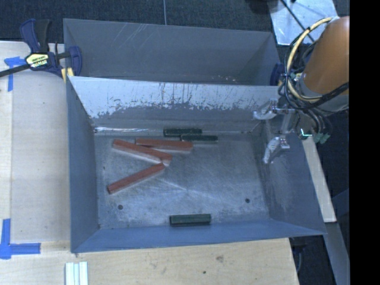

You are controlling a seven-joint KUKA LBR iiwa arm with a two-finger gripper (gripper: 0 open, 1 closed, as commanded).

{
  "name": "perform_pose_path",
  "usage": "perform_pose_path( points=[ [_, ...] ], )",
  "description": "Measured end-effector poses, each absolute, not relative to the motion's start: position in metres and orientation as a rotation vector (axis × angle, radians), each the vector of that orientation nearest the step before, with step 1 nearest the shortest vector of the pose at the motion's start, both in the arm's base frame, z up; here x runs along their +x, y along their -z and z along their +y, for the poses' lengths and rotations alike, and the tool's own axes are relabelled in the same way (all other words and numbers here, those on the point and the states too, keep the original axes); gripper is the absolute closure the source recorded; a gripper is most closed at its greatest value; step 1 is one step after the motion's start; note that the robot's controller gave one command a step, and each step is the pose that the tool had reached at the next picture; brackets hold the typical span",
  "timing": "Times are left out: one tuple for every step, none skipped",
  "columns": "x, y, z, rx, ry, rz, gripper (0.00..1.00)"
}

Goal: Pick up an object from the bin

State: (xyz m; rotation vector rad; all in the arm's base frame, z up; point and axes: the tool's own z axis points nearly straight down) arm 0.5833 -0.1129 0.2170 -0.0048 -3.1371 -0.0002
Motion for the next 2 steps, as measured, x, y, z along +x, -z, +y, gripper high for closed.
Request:
perform_pose_path(
  points=[
    [0.585,-0.222,-0.113,-0.002,-0.002,-3.145,0.00],
    [0.598,-0.181,-0.099,0.011,-0.005,-3.154,0.00]
  ],
)
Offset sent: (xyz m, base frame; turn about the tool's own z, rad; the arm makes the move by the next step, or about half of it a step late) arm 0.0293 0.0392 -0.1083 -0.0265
